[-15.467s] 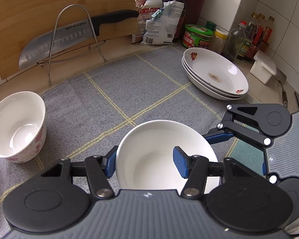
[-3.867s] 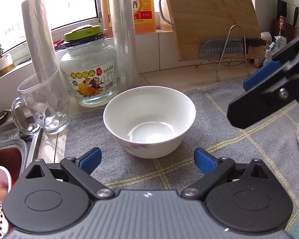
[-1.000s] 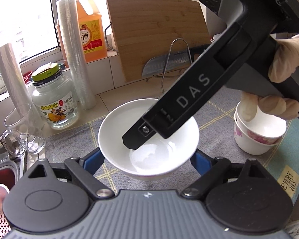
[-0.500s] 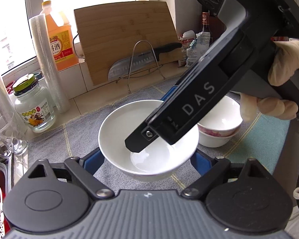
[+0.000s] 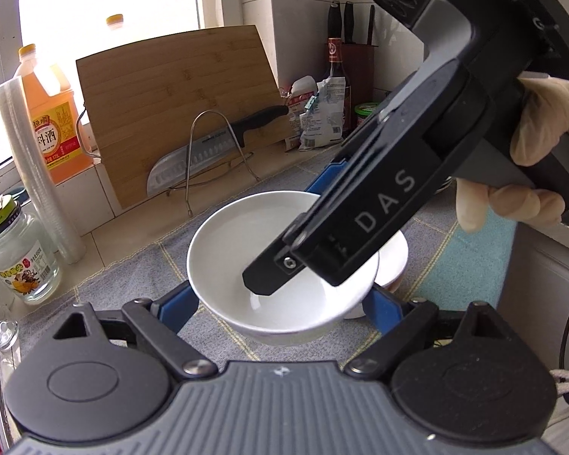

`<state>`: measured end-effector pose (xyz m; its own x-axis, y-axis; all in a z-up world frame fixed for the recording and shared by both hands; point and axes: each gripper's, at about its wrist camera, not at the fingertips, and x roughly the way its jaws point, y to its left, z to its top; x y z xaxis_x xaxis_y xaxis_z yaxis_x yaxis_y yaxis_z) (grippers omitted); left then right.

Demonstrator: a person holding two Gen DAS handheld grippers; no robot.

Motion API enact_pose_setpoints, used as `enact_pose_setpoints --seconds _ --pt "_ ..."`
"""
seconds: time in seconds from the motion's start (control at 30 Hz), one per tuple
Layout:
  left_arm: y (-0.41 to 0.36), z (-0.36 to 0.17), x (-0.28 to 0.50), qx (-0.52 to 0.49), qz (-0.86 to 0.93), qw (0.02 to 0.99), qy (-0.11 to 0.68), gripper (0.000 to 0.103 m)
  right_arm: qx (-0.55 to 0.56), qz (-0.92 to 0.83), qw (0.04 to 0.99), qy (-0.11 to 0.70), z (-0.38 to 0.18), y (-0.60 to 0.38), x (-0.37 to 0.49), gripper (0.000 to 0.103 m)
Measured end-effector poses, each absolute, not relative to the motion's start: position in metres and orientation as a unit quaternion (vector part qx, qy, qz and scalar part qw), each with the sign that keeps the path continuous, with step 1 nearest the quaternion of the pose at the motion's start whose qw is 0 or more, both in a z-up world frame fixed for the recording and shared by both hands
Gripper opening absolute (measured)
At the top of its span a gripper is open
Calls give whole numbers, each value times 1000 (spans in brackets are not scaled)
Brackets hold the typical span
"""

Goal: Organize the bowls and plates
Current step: 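Carry the white bowl with the right tool over the two-bowl stack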

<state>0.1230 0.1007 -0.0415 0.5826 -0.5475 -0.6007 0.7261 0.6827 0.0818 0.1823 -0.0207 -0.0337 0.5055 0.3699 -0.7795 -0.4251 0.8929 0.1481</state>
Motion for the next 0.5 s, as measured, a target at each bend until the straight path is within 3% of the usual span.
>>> enact_pose_setpoints --seconds 0.5 --pt "45 -45 143 170 -431 850 252 92 -5 137 890 435 -27 -81 177 79"
